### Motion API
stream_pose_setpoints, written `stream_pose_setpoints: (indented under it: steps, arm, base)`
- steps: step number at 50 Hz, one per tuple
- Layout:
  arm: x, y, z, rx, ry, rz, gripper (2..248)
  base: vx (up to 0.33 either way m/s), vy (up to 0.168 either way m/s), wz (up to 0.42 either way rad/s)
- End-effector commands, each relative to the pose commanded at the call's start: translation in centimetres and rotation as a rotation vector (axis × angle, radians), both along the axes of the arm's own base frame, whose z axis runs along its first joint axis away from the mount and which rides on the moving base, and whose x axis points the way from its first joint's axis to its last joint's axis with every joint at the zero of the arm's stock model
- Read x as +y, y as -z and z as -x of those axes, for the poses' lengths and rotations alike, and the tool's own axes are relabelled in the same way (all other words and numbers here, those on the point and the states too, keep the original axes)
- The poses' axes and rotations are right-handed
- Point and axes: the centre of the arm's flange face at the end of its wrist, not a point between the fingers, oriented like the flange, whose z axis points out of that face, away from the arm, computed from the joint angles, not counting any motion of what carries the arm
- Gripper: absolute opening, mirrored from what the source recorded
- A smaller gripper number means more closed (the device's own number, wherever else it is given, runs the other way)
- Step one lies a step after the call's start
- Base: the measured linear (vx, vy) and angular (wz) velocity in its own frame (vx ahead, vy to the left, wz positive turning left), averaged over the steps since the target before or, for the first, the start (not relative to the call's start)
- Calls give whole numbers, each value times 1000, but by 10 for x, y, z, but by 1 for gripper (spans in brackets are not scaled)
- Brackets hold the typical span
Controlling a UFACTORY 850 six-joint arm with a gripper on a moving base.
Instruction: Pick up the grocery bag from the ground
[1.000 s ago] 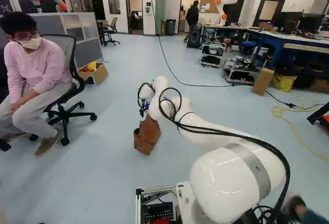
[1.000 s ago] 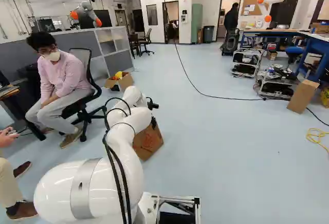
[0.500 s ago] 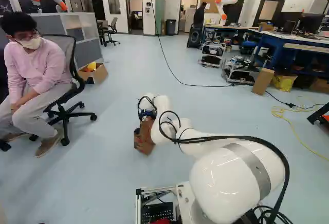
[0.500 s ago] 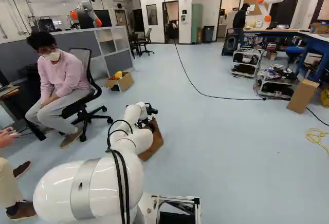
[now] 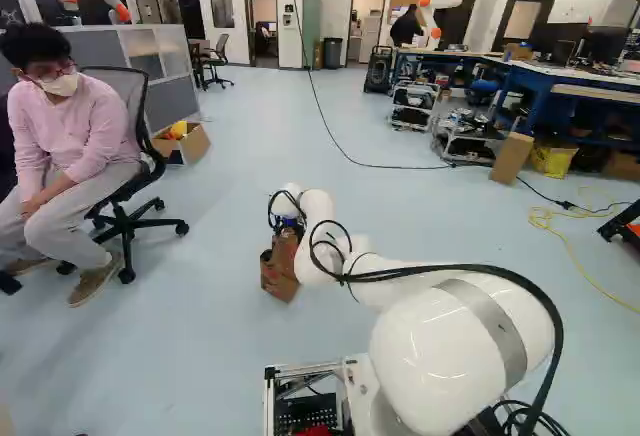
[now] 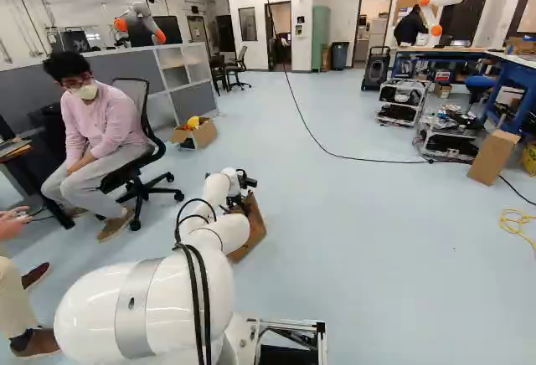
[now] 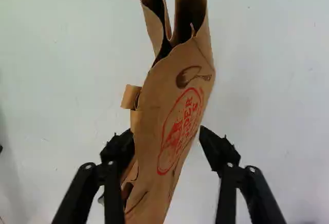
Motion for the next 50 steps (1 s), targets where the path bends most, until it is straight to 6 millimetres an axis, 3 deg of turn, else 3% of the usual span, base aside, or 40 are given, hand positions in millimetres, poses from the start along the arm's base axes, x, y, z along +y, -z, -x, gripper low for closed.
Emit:
stream_pose_setpoints:
  steps: [3,4,9,10,14,15,19,20,41,50]
  arm:
    - [0,0,0,0,0,0,167]
    - [0,0,0,0,0,0,128]
    - [0,0,0,0,0,0,128]
    - [0,0,0,0,0,0,89]
    - [0,0,0,0,0,0,89]
    - [0,0,0,0,0,0,50]
    - [0,0,0,0,0,0,50]
    - [0,0,0,0,0,0,19]
    - [2,-1,-6,-67,-2,-19,19]
    - [6,-15,-21,-153,-3,-44,19]
  base:
    - [0,0,0]
    - [0,0,0]
    - [0,0,0]
    - [0,0,0]
    - [0,0,0]
    - [0,0,0]
    - [0,0,0]
    - [0,0,0]
    - [0,0,0]
    - [0,0,0]
